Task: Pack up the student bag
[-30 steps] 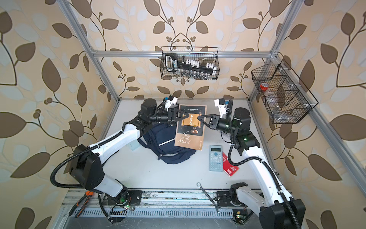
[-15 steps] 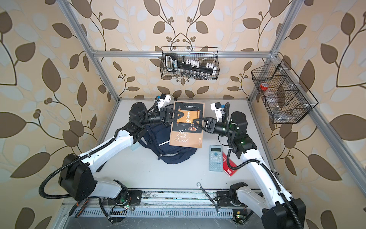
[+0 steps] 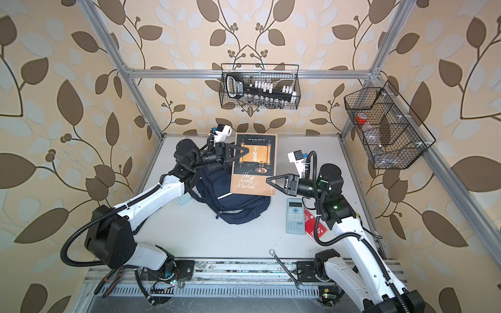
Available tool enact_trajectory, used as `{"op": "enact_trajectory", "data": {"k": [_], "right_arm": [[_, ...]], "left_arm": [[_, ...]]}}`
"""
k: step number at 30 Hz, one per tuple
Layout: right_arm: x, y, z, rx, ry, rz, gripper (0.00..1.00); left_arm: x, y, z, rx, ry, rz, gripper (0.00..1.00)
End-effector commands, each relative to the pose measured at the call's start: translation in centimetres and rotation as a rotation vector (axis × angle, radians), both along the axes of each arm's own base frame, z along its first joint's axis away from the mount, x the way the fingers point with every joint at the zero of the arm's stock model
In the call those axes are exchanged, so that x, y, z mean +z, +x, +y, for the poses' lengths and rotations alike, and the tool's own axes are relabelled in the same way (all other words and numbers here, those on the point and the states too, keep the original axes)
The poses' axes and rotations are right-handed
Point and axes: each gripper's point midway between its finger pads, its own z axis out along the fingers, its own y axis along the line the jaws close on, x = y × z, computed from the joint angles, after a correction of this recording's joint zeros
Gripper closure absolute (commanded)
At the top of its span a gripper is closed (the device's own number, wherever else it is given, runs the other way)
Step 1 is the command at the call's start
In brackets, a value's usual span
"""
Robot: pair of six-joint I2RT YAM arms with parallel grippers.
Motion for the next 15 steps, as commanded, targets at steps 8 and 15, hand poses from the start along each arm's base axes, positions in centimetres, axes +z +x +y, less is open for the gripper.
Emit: {"op": "enact_trajectory", "data": {"k": [8, 15], "right_arm": [[1.5, 1.2, 0.8, 0.042, 0.032, -0.037, 0.79], [1.5, 1.3, 0.4, -0.002, 0.007, -0.051, 1.00]], "left_arm": [[2.8, -1.2, 0.2, -0.054, -0.079, -0.096, 1.00], [-0.7, 0.1, -1.0, -0.058, 0.022, -0.051, 0.92]]}}
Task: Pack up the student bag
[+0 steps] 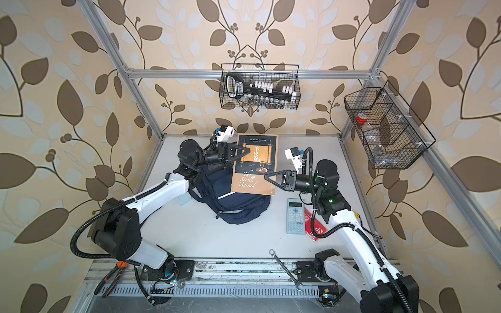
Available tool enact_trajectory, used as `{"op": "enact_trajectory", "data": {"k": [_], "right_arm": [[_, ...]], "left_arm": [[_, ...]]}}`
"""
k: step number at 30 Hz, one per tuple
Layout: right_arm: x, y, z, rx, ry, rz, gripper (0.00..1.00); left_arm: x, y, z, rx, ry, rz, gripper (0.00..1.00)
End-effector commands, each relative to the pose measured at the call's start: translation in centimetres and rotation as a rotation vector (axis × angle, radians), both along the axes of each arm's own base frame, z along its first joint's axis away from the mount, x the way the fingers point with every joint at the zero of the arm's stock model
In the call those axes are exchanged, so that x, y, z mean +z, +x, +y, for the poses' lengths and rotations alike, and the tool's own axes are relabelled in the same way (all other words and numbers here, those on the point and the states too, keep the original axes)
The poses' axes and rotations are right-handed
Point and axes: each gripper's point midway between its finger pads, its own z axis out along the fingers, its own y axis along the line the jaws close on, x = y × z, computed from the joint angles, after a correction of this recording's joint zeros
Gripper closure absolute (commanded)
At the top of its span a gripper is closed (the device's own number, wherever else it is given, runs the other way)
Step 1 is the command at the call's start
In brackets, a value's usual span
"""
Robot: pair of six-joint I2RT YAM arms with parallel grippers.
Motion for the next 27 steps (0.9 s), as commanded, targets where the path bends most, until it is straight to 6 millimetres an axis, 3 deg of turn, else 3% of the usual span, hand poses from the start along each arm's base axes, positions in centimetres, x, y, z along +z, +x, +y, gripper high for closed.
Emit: {"op": "enact_trajectory", "data": {"k": [1, 3, 6, 10, 15, 17, 20, 27], "right_arm": [[1.5, 0.2, -0.5, -0.058, -0.033, -0.086, 1.00], [0.6, 1.5, -1.7, -0.153, -0.090, -0.058, 1.00], [-1.5, 3.8, -4.7, -0.307, -0.160, 0.037, 1.00], [-6.4, 6.3, -10.5, -0.543, -0.310, 0.231, 1.00], [-10.4, 6.4, -15.5, -0.688, -0.358, 0.396, 1.00], [-11.0, 6.2, -16.0, -0.700, -0.366, 0.416, 1.00], [-11.6, 5.9, -16.3, -0.699, -0.381, 0.429, 1.00], [-11.8, 5.0, -15.9, -0.685, -0.376, 0.420, 1.00]], "left_arm": [[-0.3, -0.5, -0.6, -0.011, 0.068, -0.078, 0.78], [-4.0, 0.4, -0.1, 0.102, 0.272, -0.054, 0.47], [-8.4, -1.3, 0.5, 0.215, 0.678, -0.222, 0.29], [-14.0, -3.6, -0.4, 0.183, 0.994, -0.317, 0.26], [-20.8, -5.5, -1.2, 0.090, 1.203, -0.382, 0.17], [-22.8, -6.2, -1.8, 0.032, 1.258, -0.398, 0.08], [-25.1, -6.4, -2.3, 0.000, 1.361, -0.436, 0.08], [-27.3, -3.4, -1.9, 0.116, 1.542, -0.479, 0.21]]}}
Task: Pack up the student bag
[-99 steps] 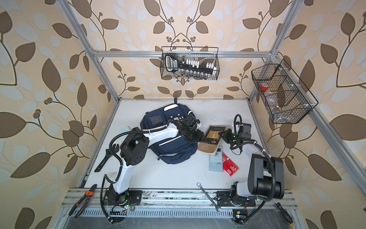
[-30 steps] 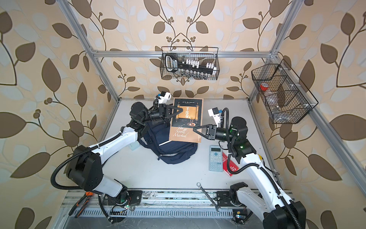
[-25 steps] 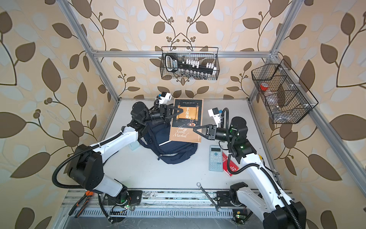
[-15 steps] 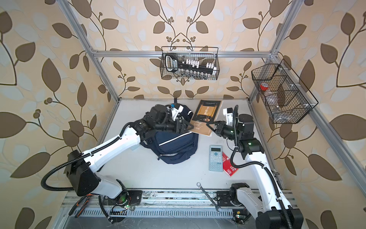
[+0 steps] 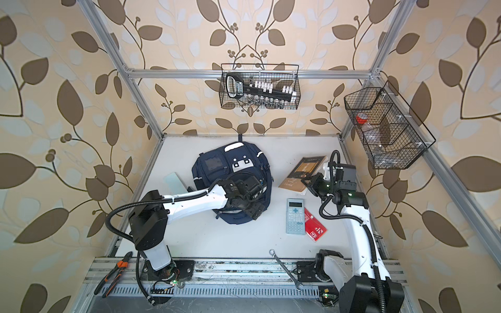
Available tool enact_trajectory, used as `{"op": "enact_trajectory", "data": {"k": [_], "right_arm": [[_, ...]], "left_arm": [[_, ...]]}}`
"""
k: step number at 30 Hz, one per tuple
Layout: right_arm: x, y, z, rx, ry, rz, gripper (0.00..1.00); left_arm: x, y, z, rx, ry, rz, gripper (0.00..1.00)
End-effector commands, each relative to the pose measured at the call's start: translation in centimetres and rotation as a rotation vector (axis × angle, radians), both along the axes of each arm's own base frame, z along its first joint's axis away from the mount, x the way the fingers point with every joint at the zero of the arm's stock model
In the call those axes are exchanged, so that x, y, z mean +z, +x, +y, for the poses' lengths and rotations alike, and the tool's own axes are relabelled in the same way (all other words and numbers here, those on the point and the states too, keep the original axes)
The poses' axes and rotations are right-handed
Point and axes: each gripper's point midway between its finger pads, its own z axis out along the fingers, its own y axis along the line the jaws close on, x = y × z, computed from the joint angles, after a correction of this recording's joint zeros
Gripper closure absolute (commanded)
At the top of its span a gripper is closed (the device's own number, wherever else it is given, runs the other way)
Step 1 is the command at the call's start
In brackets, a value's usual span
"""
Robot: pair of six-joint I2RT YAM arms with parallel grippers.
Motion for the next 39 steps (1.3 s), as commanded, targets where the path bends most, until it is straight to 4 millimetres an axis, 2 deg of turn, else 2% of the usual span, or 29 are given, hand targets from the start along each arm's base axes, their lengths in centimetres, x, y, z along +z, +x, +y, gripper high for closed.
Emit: {"op": "enact_trajectory", "data": {"k": [1, 6, 11, 14, 18, 21, 26, 29, 31, 33, 35, 39], "right_arm": [[1.0, -0.4, 0.4, 0.036, -0.016, -0.067, 1.00], [1.0, -0.9, 0.6, 0.049, -0.012, -0.071, 1.00], [1.0, -1.3, 0.7, 0.055, -0.018, -0.072, 1.00], [1.2, -1.2, 0.6, 0.055, -0.023, -0.072, 1.00], [1.5, -1.2, 0.5, 0.048, -0.031, -0.077, 1.00], [1.5, -1.2, 0.5, 0.045, -0.029, -0.076, 1.00], [2.0, -1.4, 0.6, 0.048, -0.027, -0.085, 1.00], [2.3, -1.5, 0.6, 0.051, -0.027, -0.089, 1.00], [2.4, -1.6, 0.7, 0.055, -0.026, -0.092, 1.00], [2.5, -1.8, 0.8, 0.060, -0.023, -0.097, 1.00], [2.6, -1.9, 1.0, 0.067, -0.017, -0.100, 1.00], [2.9, -2.0, 1.5, 0.083, 0.009, -0.102, 1.00]], "left_arm": [[1.6, 2.6, 0.0, 0.039, 0.059, -0.123, 0.24], [0.9, 4.0, -0.5, 0.074, 0.113, -0.168, 0.44], [0.0, 4.7, -0.9, 0.090, 0.140, -0.173, 0.56], [-0.9, 4.3, -1.4, 0.074, 0.143, -0.139, 0.47], [0.0, 3.1, -2.4, 0.040, 0.095, -0.134, 0.32], [-0.2, 2.8, -2.9, 0.024, 0.096, -0.144, 0.29], [-2.4, 4.1, -1.9, 0.067, 0.227, -0.163, 0.39], [-2.7, 4.6, -1.7, 0.091, 0.247, -0.183, 0.55], [-2.1, 5.1, -1.5, 0.117, 0.251, -0.213, 0.72], [-0.7, 5.7, -1.2, 0.149, 0.253, -0.258, 0.88], [1.7, 6.5, -0.8, 0.194, 0.245, -0.312, 0.98], [9.0, 7.5, -0.7, 0.264, 0.170, -0.400, 1.00]]}}
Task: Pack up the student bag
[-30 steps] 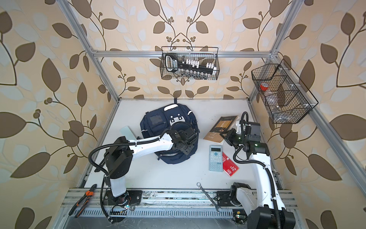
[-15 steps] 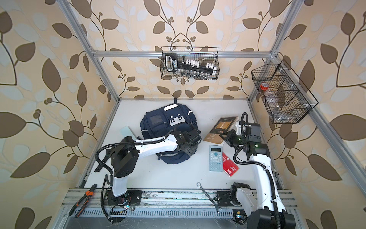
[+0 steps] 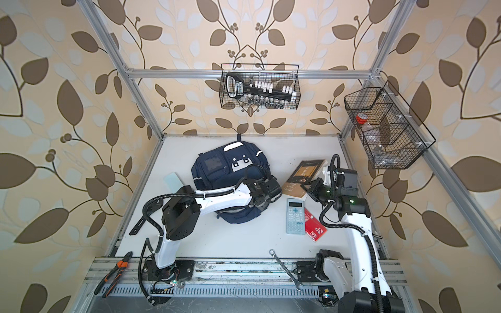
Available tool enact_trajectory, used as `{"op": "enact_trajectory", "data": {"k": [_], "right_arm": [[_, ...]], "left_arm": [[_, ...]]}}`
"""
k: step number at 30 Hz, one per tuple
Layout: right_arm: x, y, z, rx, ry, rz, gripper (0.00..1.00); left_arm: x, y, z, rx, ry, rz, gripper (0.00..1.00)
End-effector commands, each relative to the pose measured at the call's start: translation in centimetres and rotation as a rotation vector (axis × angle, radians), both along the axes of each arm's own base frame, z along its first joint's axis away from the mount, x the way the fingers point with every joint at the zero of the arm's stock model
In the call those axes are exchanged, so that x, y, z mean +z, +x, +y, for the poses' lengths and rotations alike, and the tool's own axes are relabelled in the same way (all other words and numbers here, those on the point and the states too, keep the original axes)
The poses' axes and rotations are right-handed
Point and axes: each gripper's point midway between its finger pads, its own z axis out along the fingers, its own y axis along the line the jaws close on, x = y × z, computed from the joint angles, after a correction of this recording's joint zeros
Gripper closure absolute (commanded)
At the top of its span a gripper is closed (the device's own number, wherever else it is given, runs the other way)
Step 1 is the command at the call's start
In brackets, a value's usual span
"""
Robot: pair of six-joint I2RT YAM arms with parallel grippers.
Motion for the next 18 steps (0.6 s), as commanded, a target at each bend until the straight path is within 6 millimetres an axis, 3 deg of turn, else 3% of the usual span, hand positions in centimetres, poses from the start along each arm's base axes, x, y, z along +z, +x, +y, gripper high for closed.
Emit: {"op": "enact_trajectory", "data": {"k": [1, 3, 6, 12, 18], "right_arm": [[2.5, 0.1, 1.1, 0.058, 0.023, -0.093, 1.00], [2.7, 0.0, 2.4, 0.083, 0.039, -0.095, 1.00], [3.2, -0.6, 5.1, 0.142, 0.063, -0.108, 1.00], [3.9, -2.9, 10.7, 0.229, 0.182, -0.100, 1.00], [2.7, -4.3, 14.7, 0.305, 0.245, -0.055, 1.00]], "left_arm": [[10.4, 1.8, 0.9, 0.092, -0.127, -0.186, 1.00], [13.4, 1.8, 0.4, 0.064, -0.234, -0.212, 1.00], [16.0, 1.3, -0.1, 0.016, -0.345, -0.209, 1.00], [20.2, 1.2, 1.0, 0.009, -0.559, -0.171, 1.00], [24.4, -0.7, -0.2, -0.162, -0.702, -0.202, 1.00]]}}
